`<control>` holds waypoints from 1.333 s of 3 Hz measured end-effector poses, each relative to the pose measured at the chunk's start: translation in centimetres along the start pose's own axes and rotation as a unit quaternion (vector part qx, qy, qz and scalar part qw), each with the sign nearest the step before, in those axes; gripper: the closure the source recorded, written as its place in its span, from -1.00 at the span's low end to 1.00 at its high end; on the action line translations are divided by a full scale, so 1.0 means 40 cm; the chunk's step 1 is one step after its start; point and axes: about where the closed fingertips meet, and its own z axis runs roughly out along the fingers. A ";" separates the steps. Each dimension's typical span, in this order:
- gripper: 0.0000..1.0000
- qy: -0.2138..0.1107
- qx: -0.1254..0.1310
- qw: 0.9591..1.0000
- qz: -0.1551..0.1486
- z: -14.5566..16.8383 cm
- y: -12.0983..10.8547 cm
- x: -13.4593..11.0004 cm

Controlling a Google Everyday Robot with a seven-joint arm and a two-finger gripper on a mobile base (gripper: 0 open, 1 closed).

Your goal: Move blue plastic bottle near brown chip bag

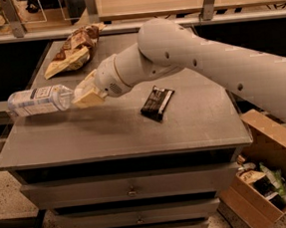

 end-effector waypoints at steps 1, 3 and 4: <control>1.00 -0.004 0.019 1.000 0.002 -0.017 -0.080 0.008; 0.19 -0.026 0.043 0.999 0.010 -0.017 -0.208 0.043; -0.27 -0.027 0.068 0.997 0.013 -0.022 -0.247 0.054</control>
Offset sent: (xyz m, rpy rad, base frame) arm 0.0979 -0.0372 0.0012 0.0848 -0.0287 -0.1101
